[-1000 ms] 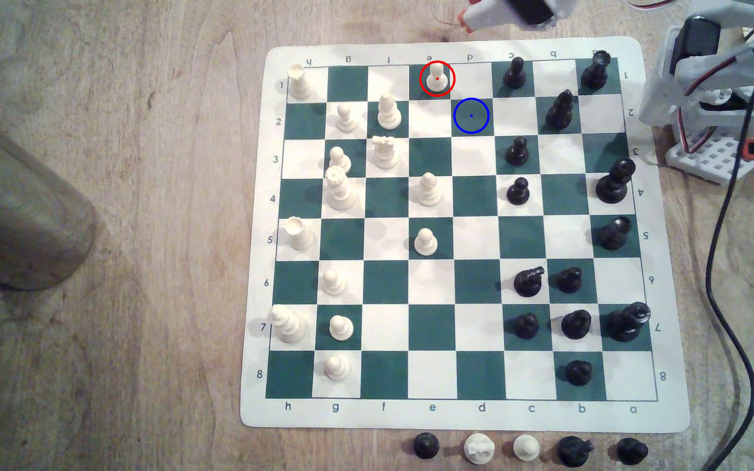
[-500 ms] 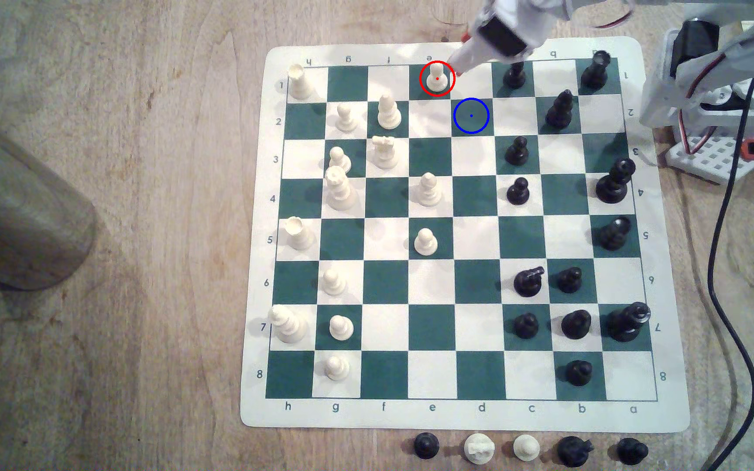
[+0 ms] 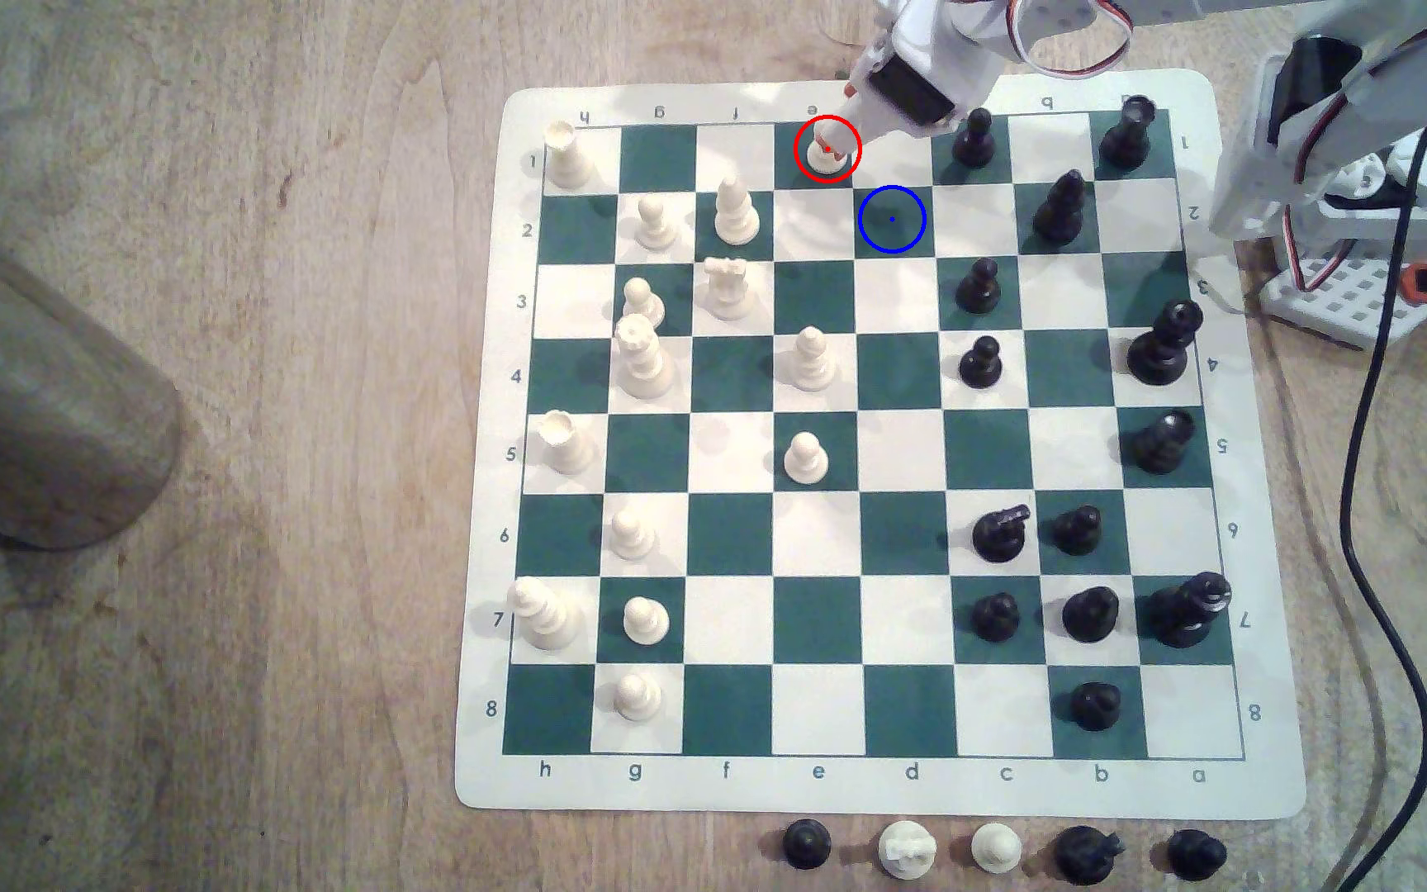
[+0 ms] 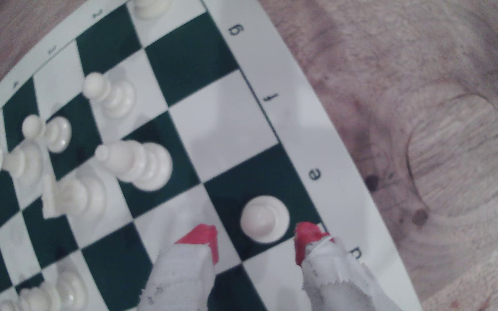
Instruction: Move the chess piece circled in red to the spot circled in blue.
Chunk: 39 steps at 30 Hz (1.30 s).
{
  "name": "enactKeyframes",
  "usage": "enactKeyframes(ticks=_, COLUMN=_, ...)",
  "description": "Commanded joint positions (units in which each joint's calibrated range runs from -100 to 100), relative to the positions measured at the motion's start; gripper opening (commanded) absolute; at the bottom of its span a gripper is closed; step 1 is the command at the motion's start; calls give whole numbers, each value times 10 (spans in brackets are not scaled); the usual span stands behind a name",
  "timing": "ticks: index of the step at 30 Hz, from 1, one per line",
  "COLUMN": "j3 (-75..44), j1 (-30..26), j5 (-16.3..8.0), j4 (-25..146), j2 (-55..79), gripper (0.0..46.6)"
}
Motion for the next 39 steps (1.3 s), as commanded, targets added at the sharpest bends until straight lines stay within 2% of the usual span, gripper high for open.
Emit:
enactKeyframes(ticks=1, j3=-38, j1=11, j5=5, j4=-19, j2=18, gripper=142)
enactKeyframes(ticks=16, j3=-94, j1=2, j5=4, j4=-41, j2=88, gripper=132)
enactKeyframes(ticks=24, j3=-98, j1=-5, j5=4, j4=-35, j2=93, gripper=117)
enactKeyframes(ticks=39, j3=-99, j1=-2, j5=8, j4=-35, j2=112, gripper=119)
